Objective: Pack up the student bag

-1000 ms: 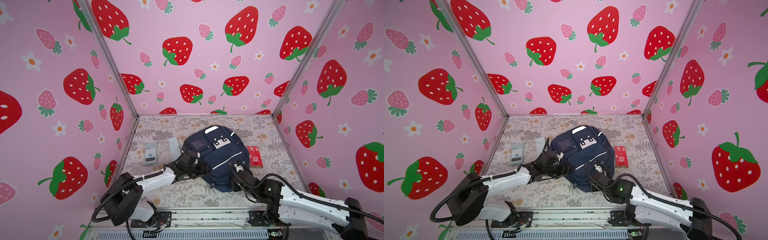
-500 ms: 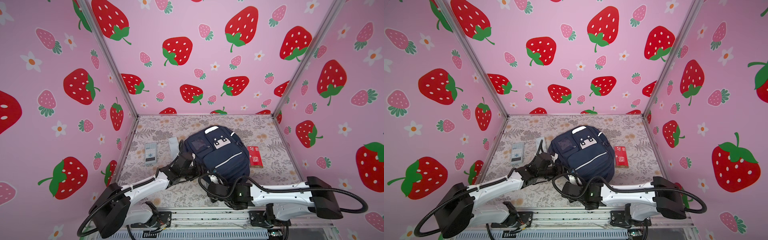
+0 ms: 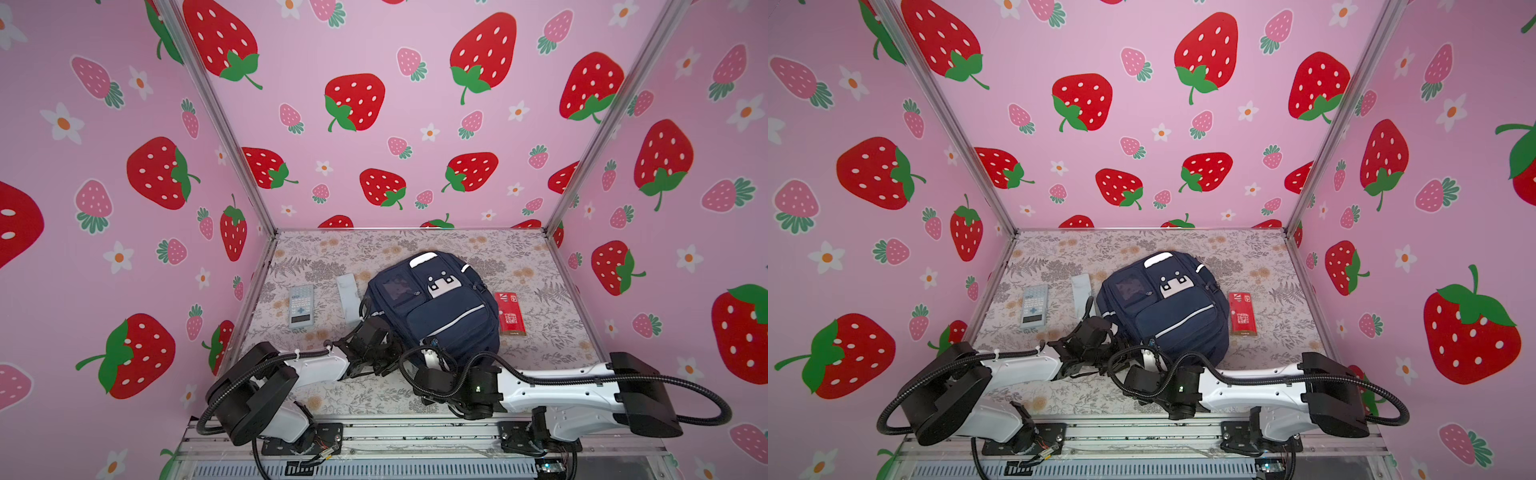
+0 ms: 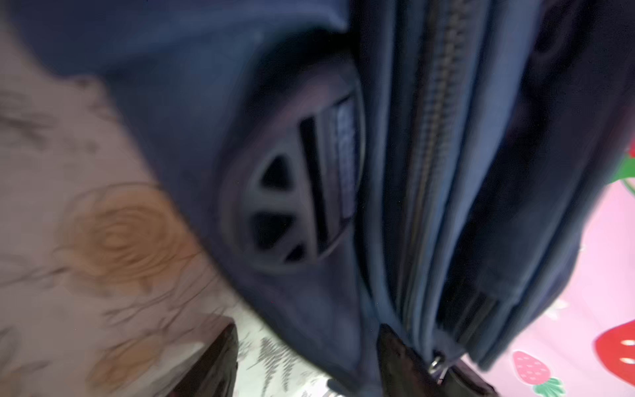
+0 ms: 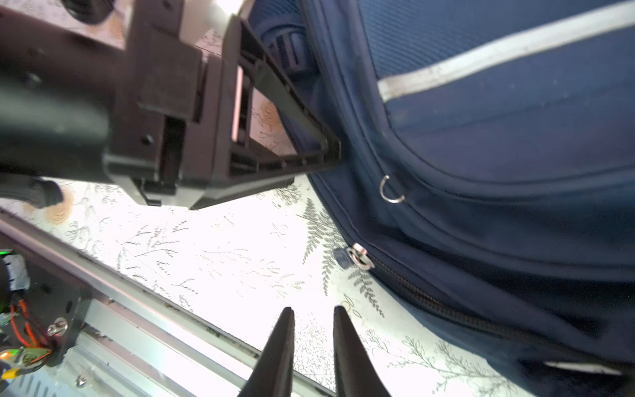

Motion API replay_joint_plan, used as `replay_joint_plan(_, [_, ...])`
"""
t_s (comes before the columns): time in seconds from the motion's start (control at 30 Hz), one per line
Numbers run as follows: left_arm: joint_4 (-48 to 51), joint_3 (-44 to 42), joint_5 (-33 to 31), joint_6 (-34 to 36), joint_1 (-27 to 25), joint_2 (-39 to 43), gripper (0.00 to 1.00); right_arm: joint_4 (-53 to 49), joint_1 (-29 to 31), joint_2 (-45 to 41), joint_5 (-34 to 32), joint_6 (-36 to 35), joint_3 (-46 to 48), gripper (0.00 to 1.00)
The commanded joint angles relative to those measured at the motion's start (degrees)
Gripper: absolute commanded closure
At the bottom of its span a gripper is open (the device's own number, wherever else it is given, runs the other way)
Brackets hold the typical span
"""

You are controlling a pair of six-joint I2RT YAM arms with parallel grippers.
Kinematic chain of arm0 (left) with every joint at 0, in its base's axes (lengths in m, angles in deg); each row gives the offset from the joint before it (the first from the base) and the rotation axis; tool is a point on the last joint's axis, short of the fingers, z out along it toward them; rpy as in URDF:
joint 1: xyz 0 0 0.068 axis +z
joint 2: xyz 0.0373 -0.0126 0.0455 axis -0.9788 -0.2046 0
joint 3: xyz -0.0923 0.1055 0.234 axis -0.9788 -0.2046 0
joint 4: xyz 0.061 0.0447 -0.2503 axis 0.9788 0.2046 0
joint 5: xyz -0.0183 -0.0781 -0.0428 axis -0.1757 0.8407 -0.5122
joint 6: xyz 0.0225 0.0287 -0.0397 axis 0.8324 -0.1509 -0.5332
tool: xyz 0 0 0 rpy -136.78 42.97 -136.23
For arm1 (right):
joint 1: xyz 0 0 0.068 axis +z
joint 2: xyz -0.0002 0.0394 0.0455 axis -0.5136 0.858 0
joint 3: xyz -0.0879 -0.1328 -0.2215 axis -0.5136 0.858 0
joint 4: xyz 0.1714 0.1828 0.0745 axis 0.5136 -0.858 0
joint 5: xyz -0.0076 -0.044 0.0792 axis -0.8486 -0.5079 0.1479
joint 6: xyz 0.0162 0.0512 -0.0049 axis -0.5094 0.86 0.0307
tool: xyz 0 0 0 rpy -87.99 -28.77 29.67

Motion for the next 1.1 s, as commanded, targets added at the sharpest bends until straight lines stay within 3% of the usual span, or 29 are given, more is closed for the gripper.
replay_joint_plan(0.0, [-5.8,2.7,2.2,-2.1,-0.2,-1.8,0.44,-3.1,-0.6,1.5,0.0,3.7,0.1,0.73])
replay_joint_plan(0.1, [-7.2,3.9,3.0,-2.2,-0.3,-2.2,0.63,-5.0,-1.5,3.1,-0.3,4.3,-1.3,0.61])
replay_joint_plan(0.17, [-8.0,4.5,3.7,-2.3,-0.5,-2.1,0.81,-6.3,-1.9,4.1,-1.2,4.8,-2.3,0.59])
replay_joint_plan(0.37, [-7.9,5.6,4.1,-1.9,-1.4,-1.0,1.0,-8.5,-4.8,4.9,-5.1,5.2,-4.4,0.59])
replay_joint_plan(0.6, [-9.8,7.8,5.6,-2.5,-2.7,-0.1,1.0,-11.4,-9.2,5.2,-7.6,4.6,-8.2,0.6])
replay_joint_plan(0.77, [-10.1,10.0,5.6,-2.5,-3.7,1.3,1.0,-19.7,-9.0,7.3,-11.2,8.0,-11.4,0.61])
replay_joint_plan(1.07, [-10.7,12.2,5.7,-1.8,-4.3,2.0,1.0,-24.0,-8.8,10.5,-11.0,8.5,-13.9,0.6])
